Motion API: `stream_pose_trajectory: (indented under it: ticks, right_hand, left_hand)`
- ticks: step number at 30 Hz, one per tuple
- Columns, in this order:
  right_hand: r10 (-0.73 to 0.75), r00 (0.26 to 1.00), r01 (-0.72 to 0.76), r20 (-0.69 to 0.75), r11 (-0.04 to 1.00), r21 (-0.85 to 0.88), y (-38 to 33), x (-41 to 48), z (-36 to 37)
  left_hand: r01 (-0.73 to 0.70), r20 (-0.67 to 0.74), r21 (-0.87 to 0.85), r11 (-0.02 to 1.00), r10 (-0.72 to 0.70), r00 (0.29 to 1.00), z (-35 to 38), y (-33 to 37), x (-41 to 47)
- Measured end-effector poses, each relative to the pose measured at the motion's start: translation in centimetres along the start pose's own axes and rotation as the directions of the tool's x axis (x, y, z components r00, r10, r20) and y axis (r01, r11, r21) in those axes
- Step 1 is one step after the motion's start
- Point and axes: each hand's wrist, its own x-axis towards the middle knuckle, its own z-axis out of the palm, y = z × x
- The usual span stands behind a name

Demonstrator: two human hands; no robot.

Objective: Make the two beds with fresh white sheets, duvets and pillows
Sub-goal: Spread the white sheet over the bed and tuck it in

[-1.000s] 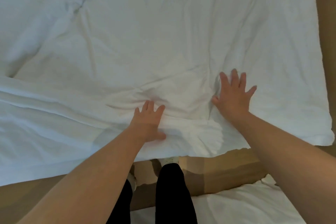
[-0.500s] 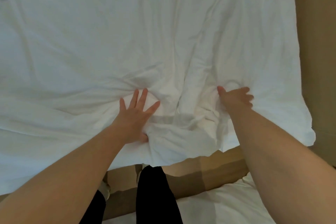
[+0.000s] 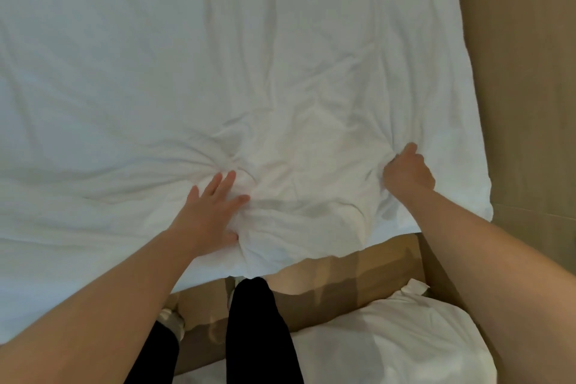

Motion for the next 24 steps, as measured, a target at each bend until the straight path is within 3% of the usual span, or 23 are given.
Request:
stream_pose_trajectory:
  ticks: [2, 4, 7, 9, 10, 12, 14, 17, 19, 21, 23, 24]
  right_hand:
    - [-0.129, 0.991, 0.127, -0.039, 0.991, -0.05, -0.7, -2.9, 0.5]
    - [-0.39, 0.919, 0.394, 0.056, 0.908, -0.141, -1.8, -6.3, 1.0]
    - [-0.66, 0.63, 0.757, 0.409, 0.64, -0.133, -4.1, -11.7, 2.3]
    - [-0.689, 0.443, 0.888, 0.573, 0.427, -0.172, -6.0, -14.6, 3.8]
    - [-0.686, 0.4, 0.912, 0.607, 0.366, -0.187, -6.8, -15.9, 4.6]
    - [-0.678, 0.435, 0.89, 0.592, 0.422, -0.171, -8.3, -17.7, 5.7]
    - [-0.649, 0.538, 0.823, 0.539, 0.543, -0.168, -9.9, -18.5, 5.9]
    - [-0.676, 0.664, 0.744, 0.319, 0.64, -0.191, -13.7, -17.8, 3.0]
    - [-0.71, 0.686, 0.728, 0.159, 0.661, -0.185, -17.8, -17.4, -0.9]
    - [-0.734, 0.68, 0.724, 0.003, 0.67, -0.168, -22.8, -17.5, -5.4]
    - [-0.716, 0.675, 0.702, -0.178, 0.697, -0.144, -28.3, -17.9, -9.7]
    - [-0.685, 0.67, 0.685, -0.285, 0.719, -0.117, -31.0, -18.1, -11.4]
  left_hand:
    - [-0.026, 0.0, -0.006, 1.0, 0.026, 1.0, -0.6, -0.9, -1.3]
    - [-0.023, 0.019, 0.053, 0.998, 0.022, 1.0, -0.8, -2.9, -3.3]
    - [0.09, 0.125, 0.183, 0.979, -0.114, 0.986, -1.5, -6.7, -6.0]
    - [0.177, 0.163, 0.239, 0.955, -0.219, 0.962, -2.1, -9.2, -7.3]
    - [0.194, 0.164, 0.253, 0.948, -0.24, 0.957, -2.2, -10.3, -7.8]
    - [0.19, 0.164, 0.26, 0.947, -0.237, 0.958, -1.9, -11.7, -9.1]
    - [0.183, 0.102, 0.255, 0.949, -0.214, 0.971, -1.2, -12.2, -10.5]
    - [0.281, -0.13, 0.269, 0.921, -0.255, 0.958, -3.6, -13.8, -12.5]
    - [0.373, -0.301, 0.256, 0.892, -0.293, 0.907, -7.5, -16.2, -13.4]
    - [0.478, -0.473, 0.132, 0.868, -0.368, 0.8, -12.6, -18.8, -14.1]
    - [0.52, -0.593, -0.221, 0.825, -0.537, 0.6, -17.9, -21.4, -14.8]
    - [0.454, -0.603, -0.431, 0.78, -0.623, 0.497, -20.2, -22.5, -14.9]
